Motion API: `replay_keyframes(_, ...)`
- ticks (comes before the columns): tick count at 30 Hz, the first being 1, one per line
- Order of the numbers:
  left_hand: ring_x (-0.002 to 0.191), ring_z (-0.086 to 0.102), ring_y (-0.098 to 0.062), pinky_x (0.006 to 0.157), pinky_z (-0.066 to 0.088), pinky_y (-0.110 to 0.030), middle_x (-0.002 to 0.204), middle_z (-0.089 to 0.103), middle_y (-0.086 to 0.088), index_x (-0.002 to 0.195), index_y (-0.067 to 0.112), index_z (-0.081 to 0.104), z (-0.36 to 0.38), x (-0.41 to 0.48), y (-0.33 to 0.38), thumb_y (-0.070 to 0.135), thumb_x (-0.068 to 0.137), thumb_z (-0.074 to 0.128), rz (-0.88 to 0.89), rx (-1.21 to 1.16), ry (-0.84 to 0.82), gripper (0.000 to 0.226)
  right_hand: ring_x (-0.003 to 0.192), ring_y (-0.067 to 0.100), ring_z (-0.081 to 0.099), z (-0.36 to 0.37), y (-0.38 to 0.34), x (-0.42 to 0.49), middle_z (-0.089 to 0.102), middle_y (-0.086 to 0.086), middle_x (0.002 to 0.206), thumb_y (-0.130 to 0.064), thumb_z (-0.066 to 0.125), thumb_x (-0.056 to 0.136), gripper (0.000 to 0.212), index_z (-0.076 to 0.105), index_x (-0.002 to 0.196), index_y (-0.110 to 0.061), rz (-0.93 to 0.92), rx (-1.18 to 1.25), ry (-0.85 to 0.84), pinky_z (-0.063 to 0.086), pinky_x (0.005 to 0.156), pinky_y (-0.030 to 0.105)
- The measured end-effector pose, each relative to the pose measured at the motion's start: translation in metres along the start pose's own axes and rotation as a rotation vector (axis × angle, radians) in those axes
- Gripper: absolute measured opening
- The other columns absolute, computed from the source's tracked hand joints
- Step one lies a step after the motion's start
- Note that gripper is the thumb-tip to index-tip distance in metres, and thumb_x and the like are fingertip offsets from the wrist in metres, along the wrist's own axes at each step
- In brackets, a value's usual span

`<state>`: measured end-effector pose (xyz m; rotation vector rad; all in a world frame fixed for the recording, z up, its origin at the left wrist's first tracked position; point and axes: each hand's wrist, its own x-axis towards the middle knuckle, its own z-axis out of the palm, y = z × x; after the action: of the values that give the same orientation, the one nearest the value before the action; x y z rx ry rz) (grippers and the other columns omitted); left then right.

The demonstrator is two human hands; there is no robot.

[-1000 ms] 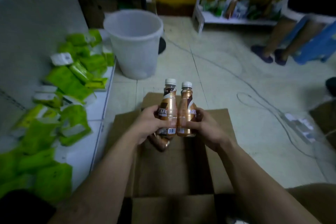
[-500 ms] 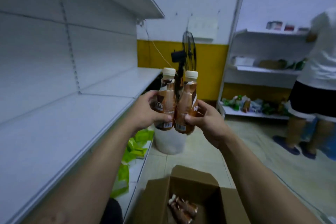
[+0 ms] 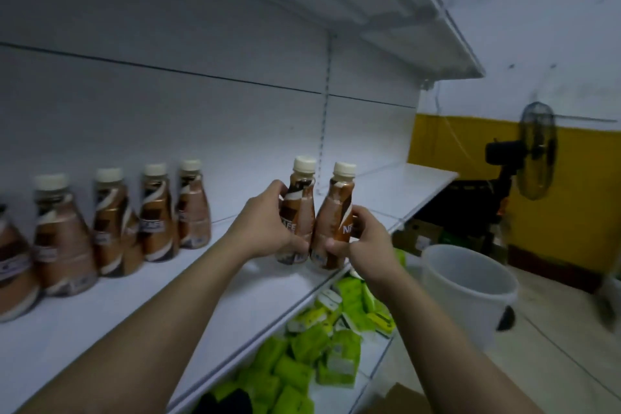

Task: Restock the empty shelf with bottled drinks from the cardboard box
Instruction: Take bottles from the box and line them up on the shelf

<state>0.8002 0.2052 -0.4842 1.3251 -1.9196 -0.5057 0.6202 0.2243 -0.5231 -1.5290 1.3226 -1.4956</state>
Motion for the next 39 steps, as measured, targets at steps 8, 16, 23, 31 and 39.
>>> replay_keyframes(8, 0.096, 0.062, -0.016, 0.084, 0.055, -0.040, 0.106, 0.061, 0.005, 0.113, 0.026, 0.043, -0.017, 0.006, -0.069, 0.026, 0.055, 0.090, -0.220, 0.084, 0.134, 0.074, 0.082, 0.013, 0.068, 0.082, 0.028, 0.035, 0.071, -0.006, 0.088, 0.002, 0.076, 0.067, 0.046, 0.064, 0.101, -0.028, -0.038, -0.045, -0.129, 0.059, 0.079, 0.041)
replay_keyframes(16, 0.123, 0.051, -0.022, 0.098, 0.045, -0.035, 0.142, 0.046, -0.003, 0.150, 0.029, 0.018, -0.049, 0.060, -0.062, 0.032, 0.064, 0.088, -0.177, 0.048, 0.080, 0.111, 0.093, 0.014, 0.059, 0.102, 0.042, 0.066, 0.058, -0.001, 0.111, -0.006, 0.073, 0.076, 0.059, 0.043, 0.099, -0.051, -0.092, -0.200, -0.148, 0.046, 0.077, 0.023)
replay_keyframes(23, 0.098, 0.056, -0.016, 0.082, 0.042, -0.032, 0.111, 0.062, 0.006, 0.117, 0.031, 0.059, -0.078, 0.098, -0.051, 0.034, 0.076, 0.078, -0.023, 0.446, -0.049, 0.045, 0.085, 0.003, 0.052, 0.108, 0.045, 0.078, 0.053, -0.015, 0.098, -0.010, 0.075, 0.078, 0.054, 0.042, 0.103, -0.044, -0.146, -0.331, -0.151, 0.034, 0.066, 0.007)
replay_keyframes(31, 0.114, 0.051, -0.027, 0.098, 0.029, -0.043, 0.121, 0.063, -0.005, 0.124, 0.029, 0.059, -0.070, 0.123, -0.079, 0.039, 0.082, 0.069, 0.032, 1.024, 0.283, 0.045, 0.083, 0.008, 0.055, 0.143, 0.052, 0.124, 0.053, -0.024, 0.085, -0.011, 0.069, 0.084, 0.037, 0.046, 0.102, -0.035, -0.101, -0.385, -0.202, 0.042, 0.068, 0.013)
replay_keyframes(39, 0.113, 0.049, -0.025, 0.094, 0.027, -0.043, 0.110, 0.066, -0.001, 0.116, 0.031, 0.061, -0.076, 0.126, -0.087, 0.032, 0.082, 0.067, 0.020, 1.024, 0.370, 0.035, 0.077, 0.000, 0.053, 0.188, 0.051, 0.134, 0.055, -0.020, 0.089, -0.012, 0.063, 0.090, 0.036, 0.041, 0.110, -0.032, -0.047, -0.324, -0.144, 0.041, 0.073, 0.007)
